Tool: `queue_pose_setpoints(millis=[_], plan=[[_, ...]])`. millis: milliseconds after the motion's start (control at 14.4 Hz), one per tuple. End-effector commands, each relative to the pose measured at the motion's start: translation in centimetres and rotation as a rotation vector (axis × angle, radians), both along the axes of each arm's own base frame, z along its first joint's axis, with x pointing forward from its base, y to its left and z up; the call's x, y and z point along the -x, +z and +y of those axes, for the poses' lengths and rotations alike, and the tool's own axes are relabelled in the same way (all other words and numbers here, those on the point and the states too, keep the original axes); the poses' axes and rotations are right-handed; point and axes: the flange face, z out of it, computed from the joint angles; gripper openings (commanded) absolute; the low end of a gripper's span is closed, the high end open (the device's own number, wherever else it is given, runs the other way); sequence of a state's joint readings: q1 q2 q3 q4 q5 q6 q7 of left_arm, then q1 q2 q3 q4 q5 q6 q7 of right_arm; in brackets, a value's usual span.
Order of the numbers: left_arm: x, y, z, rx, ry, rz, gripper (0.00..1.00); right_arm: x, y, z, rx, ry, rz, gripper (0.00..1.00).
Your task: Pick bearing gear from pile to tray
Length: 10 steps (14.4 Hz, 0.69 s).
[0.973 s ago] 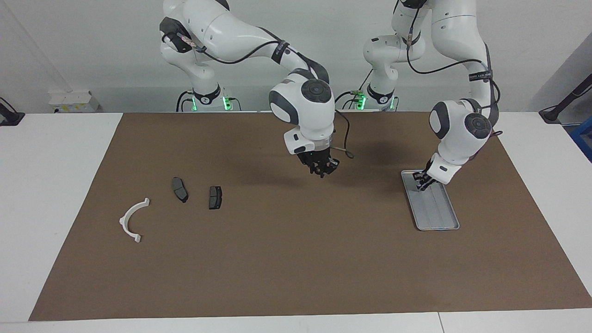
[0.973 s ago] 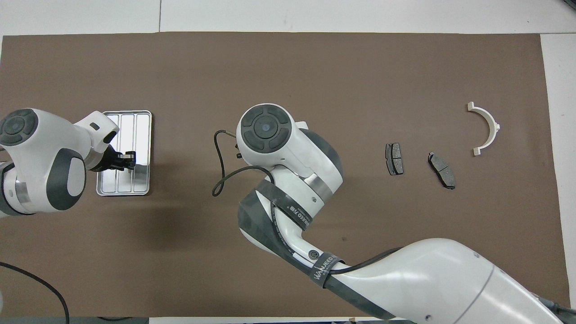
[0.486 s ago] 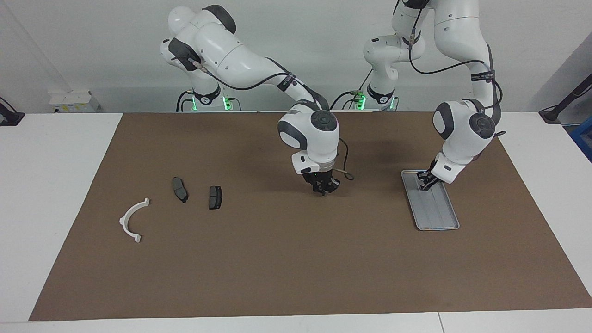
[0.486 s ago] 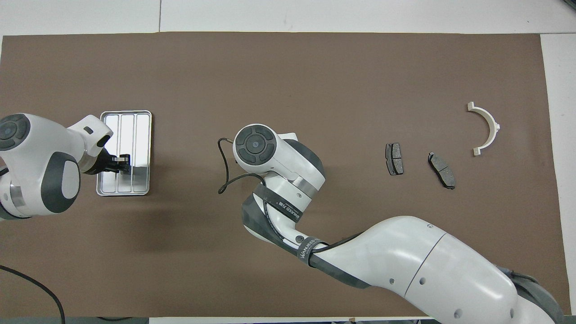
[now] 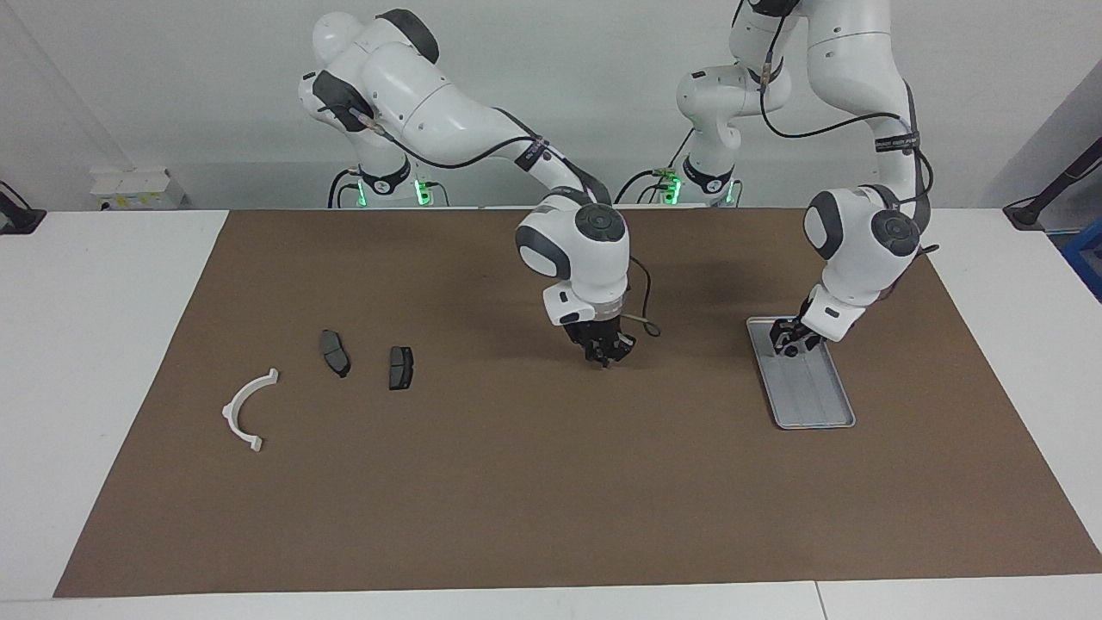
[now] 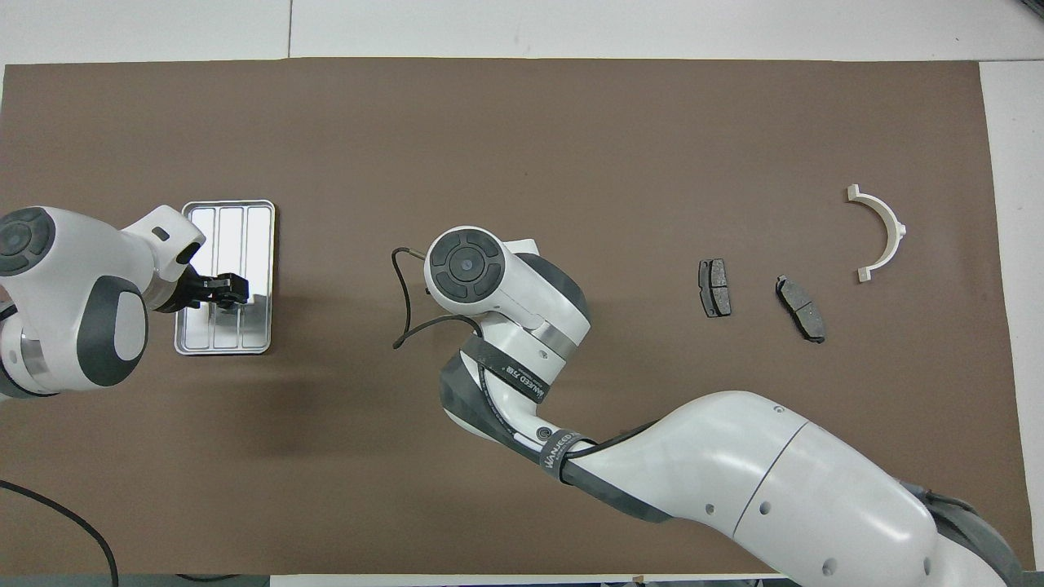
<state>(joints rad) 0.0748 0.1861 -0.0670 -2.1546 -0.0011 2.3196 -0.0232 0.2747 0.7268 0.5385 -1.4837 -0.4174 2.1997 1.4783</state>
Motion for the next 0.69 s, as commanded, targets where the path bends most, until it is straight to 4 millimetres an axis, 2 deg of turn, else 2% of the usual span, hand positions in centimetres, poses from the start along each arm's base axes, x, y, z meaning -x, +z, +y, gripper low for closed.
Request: queue_pose_setpoints(millis=[0, 69, 208, 417, 625], plan=[[-0.8, 1.8, -0.6, 0.004, 0.049, -0.037, 1.00, 0.1, -0.1, -0.6, 0.010, 0.004, -0.027, 0.93], [-0.9, 2.2, -0.9, 0.004, 0.048, -0.031, 1.00, -0.1, 0.3, -0.7, 0.014, 0.000, -0.026, 1.00], [-1.0, 2.8, -2.9, 0.003, 0.082, -0.015, 1.00, -0.2, 0.4, -0.8, 0.017, 0.000, -0.026, 1.00], [-0.7, 2.8, -6.9, 0.001, 0.176, -0.012, 1.00, -1.2, 0.9, -1.6, 0.030, -0.016, -0.032, 1.00], [-0.1, 2.7, -10.1, -0.004, 0.256, 0.001, 1.00, -3.7, 1.4, -4.9, 0.030, -0.029, -0.040, 1.00]])
